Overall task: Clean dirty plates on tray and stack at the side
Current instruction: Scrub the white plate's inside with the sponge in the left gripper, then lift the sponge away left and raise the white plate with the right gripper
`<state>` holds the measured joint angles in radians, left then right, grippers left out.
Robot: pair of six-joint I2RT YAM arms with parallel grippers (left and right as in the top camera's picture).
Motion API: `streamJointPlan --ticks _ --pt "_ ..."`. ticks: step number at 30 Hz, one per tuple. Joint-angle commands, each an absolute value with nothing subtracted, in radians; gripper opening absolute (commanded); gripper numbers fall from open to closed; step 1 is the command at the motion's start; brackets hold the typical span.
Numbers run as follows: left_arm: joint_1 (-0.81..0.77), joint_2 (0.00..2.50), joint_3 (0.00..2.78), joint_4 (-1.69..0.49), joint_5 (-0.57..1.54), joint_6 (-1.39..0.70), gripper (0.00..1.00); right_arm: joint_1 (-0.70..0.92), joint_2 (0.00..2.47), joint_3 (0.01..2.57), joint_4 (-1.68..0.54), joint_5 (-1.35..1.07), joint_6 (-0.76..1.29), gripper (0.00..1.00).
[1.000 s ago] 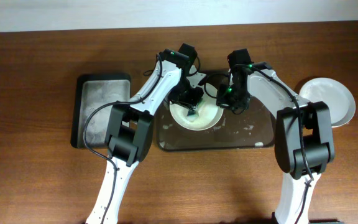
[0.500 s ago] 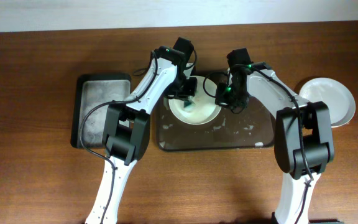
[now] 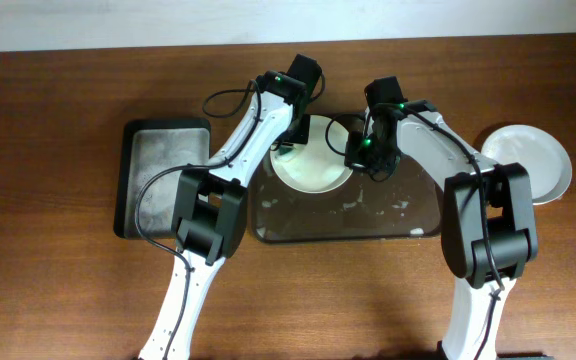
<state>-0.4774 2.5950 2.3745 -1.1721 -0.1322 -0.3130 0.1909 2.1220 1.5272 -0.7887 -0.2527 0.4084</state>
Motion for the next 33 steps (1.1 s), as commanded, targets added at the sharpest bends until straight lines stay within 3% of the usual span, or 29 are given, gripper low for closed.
streamJointPlan --ticks 1,6,11,19,27,33 --pt "-0.475 2.654 2.372 -1.222 -0.005 -0.192 0.01 0.184 2.133 1.518 -0.811 -0.205 0.398 0.04" --pt "-0.476 2.653 2.381 -1.329 0.246 -0.058 0.01 0.184 2.133 1.518 -0.811 -0.205 0.398 0.04" --pt "-0.428 2.653 2.472 -1.457 0.390 -0.050 0.01 0.184 2.133 1.518 -0.811 -0.205 0.398 0.04" --pt "-0.315 2.653 2.801 -1.689 0.405 -0.047 0.01 0.183 2.133 1.519 -0.810 -0.220 0.398 0.04" --pt "-0.198 2.544 2.877 -1.688 0.430 -0.048 0.00 0.143 2.031 1.535 -0.849 -0.211 0.337 0.04" --pt "-0.125 2.495 2.877 -1.688 0.422 -0.048 0.01 0.159 1.824 1.538 -0.943 0.147 0.342 0.04"
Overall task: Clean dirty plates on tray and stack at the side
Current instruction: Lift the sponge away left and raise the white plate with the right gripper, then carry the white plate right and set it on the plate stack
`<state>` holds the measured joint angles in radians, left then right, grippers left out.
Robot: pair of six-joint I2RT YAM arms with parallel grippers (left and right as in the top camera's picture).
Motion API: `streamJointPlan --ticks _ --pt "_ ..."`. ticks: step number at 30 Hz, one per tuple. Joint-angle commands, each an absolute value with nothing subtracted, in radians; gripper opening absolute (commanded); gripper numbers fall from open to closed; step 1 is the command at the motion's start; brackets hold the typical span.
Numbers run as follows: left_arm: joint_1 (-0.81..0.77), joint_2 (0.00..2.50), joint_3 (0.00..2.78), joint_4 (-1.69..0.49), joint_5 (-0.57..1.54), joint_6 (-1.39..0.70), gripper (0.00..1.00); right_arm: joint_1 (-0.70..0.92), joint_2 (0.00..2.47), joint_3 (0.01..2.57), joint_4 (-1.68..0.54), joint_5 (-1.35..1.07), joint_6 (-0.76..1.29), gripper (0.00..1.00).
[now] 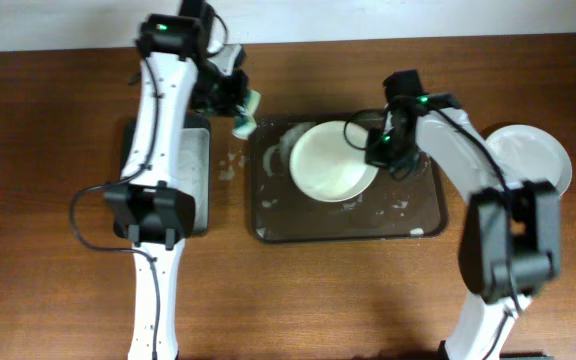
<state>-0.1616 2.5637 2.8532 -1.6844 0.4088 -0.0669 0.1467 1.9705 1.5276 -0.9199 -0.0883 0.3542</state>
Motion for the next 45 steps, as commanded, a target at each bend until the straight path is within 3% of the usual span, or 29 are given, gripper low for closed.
streamJointPlan --ticks 1,10,13,19,28,33,45 --pt "-0.116 2.495 2.877 -1.688 0.422 -0.048 0.00 0.167 1.797 1.537 -0.953 0.203 0.343 0.04" --pt "-0.100 2.495 2.876 -1.688 0.422 -0.047 0.01 0.410 1.697 1.536 -1.100 1.095 0.570 0.04" --pt "-0.103 2.495 2.876 -1.688 0.410 -0.047 0.01 0.496 1.697 1.535 -1.114 1.218 0.612 0.04" --pt "-0.115 2.495 2.876 -1.688 0.370 -0.048 0.01 0.608 1.711 1.513 -1.110 1.318 0.647 0.04" --pt "-0.115 2.495 2.876 -1.688 0.371 -0.048 0.00 0.622 1.725 1.406 -1.131 1.476 0.690 0.04" --pt "-0.115 2.495 2.876 -1.688 0.371 -0.048 0.01 0.619 1.725 1.400 -1.130 1.289 0.746 0.04" --pt "-0.115 2.495 2.876 -1.688 0.371 -0.048 0.00 0.615 1.715 1.398 -1.167 1.302 0.746 0.04"
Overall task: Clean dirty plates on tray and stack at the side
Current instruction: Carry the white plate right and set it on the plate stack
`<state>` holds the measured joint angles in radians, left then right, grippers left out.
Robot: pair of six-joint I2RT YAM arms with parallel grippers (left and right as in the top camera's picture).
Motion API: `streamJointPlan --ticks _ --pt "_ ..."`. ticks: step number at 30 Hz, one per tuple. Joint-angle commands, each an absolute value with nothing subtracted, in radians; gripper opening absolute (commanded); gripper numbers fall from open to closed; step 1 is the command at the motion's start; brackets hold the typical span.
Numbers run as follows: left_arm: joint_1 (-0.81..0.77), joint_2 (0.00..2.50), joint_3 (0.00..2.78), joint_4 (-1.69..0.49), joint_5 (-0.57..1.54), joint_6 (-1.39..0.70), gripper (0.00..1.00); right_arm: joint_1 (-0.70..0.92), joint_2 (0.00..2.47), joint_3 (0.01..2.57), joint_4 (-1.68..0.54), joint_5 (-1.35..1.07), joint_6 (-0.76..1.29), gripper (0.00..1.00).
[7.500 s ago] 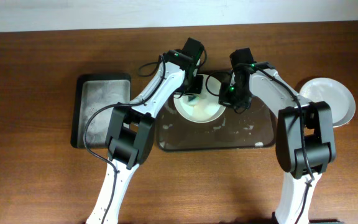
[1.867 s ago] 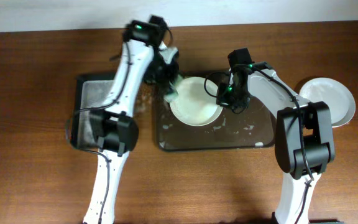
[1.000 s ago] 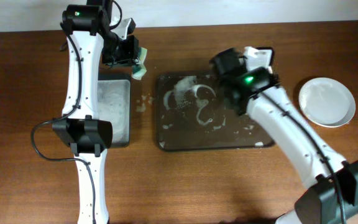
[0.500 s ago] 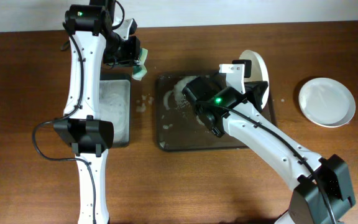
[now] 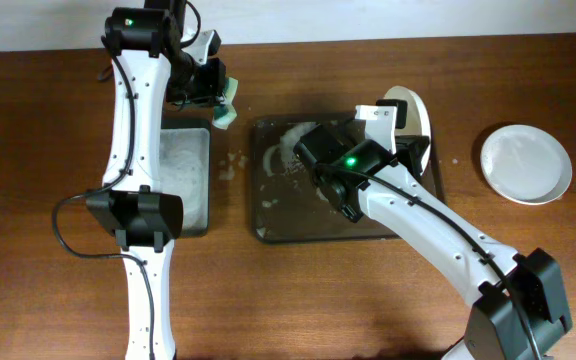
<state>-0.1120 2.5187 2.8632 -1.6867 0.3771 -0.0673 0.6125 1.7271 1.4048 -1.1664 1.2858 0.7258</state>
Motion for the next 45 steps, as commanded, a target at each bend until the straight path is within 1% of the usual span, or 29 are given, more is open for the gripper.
streamJointPlan --ticks 1,5,8,11,14,16,17,18,21,23,25,28,32,39,45 --pt "-0.115 2.495 2.876 -1.688 0.371 -0.048 0.01 0.615 1.715 1.398 -1.167 1.307 0.746 0.04" --pt "-0.115 2.495 2.876 -1.688 0.371 -0.049 0.00 0.615 1.715 1.398 -1.167 1.309 0.746 0.04" --pt "-0.110 2.495 2.876 -1.688 0.370 -0.048 0.01 0.614 1.714 1.398 -1.164 1.248 0.783 0.04" --pt "-0.110 2.495 2.876 -1.688 0.371 -0.049 0.01 0.587 1.712 1.398 -1.144 1.123 0.802 0.04" --pt "-0.109 2.495 2.876 -1.688 0.371 -0.048 0.01 0.520 1.711 1.398 -1.121 0.963 0.788 0.04" --pt "-0.109 2.495 2.876 -1.688 0.371 -0.048 0.00 0.450 1.711 1.398 -1.073 0.821 0.711 0.04" --pt "-0.109 2.495 2.876 -1.688 0.371 -0.048 0.01 0.374 1.710 1.398 -1.016 0.669 0.626 0.04" --pt "-0.109 2.495 2.876 -1.688 0.371 -0.048 0.01 0.324 1.705 1.398 -0.985 0.570 0.582 0.04" --pt "-0.109 2.495 2.876 -1.688 0.371 -0.048 0.00 0.187 1.689 1.398 -0.916 0.304 0.491 0.04" --pt "-0.109 2.495 2.876 -1.688 0.371 -0.048 0.00 0.035 1.681 1.398 -0.852 0.039 0.422 0.04" --pt "-0.109 2.495 2.876 -1.688 0.371 -0.048 0.01 -0.083 1.682 1.398 -0.822 -0.099 0.414 0.04" --pt "-0.109 2.495 2.876 -1.688 0.370 -0.048 0.00 -0.241 1.682 1.398 -0.797 -0.200 0.400 0.04" --pt "-0.109 2.495 2.876 -1.688 0.370 -0.048 0.01 -0.448 1.682 1.398 -0.765 -0.226 0.407 0.04" --pt "-0.109 2.495 2.876 -1.688 0.370 -0.048 0.01 -0.687 1.730 1.391 -0.743 -0.160 0.458 0.04" --pt "-0.110 2.495 2.876 -1.688 0.370 -0.048 0.01 -0.749 1.803 1.373 -0.739 -0.061 0.469 0.04"
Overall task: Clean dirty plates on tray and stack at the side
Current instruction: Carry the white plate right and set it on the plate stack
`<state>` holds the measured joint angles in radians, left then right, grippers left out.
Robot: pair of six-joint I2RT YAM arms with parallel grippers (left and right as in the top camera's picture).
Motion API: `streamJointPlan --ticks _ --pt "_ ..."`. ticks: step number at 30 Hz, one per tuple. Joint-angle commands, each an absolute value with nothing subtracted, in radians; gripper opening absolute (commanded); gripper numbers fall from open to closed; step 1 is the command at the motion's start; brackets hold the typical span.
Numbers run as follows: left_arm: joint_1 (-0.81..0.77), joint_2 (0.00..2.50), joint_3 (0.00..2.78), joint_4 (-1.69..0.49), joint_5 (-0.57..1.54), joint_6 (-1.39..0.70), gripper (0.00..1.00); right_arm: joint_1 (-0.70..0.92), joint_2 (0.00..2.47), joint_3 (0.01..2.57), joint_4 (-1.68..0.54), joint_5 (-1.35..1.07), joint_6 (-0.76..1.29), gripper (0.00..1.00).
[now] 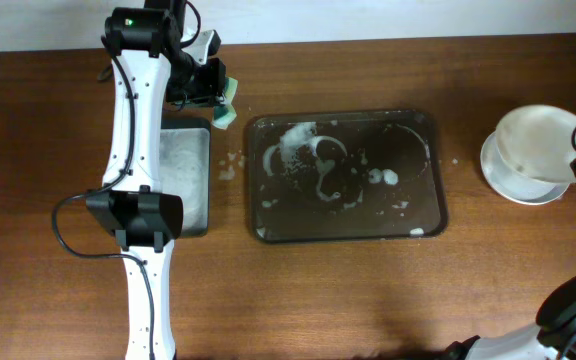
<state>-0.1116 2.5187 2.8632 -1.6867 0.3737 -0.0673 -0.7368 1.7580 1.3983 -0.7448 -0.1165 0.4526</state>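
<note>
A dark tray [438, 215] smeared with white foam lies mid-table with no plate on it. At the far right a cream plate [536, 140] hangs tilted over a white plate [513, 178] lying on the table. My right gripper is shut on the cream plate's right rim. My left gripper [220, 100] is shut on a green-and-white sponge [228, 112] beyond the tray's far left corner.
A second dark tray [183, 185] with a wet grey surface lies left of the main one. White foam specks [230, 165] dot the wood between the trays. The left arm [133, 120] reaches across that left tray.
My right gripper has carried the cream plate from the tray's far right corner to over the white plate at the far right. The left gripper and sponge have not moved.
Both grippers were at the cream plate on the tray's far side. The left gripper then held the sponge off the tray's far left corner and stayed there. The right gripper held the plate on edge at the tray's right end, now over the side plate.
</note>
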Motion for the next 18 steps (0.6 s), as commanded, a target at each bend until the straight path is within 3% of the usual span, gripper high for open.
streamJointPlan --ticks 1,10,15,18 --pt "-0.110 2.495 2.876 -1.688 0.370 -0.048 0.00 -0.753 1.818 1.370 -0.736 -0.054 0.468 0.04" --pt "-0.110 2.495 2.876 -1.688 0.370 -0.048 0.01 -0.741 1.917 1.364 -0.719 -0.086 0.438 0.04" --pt "-0.109 2.492 2.876 -1.688 0.268 -0.049 0.01 -0.696 1.922 1.364 -0.648 -0.124 0.422 0.05" --pt "-0.103 2.475 2.876 -1.688 0.249 -0.049 0.01 -0.665 1.922 1.364 -0.614 -0.119 0.422 0.13"
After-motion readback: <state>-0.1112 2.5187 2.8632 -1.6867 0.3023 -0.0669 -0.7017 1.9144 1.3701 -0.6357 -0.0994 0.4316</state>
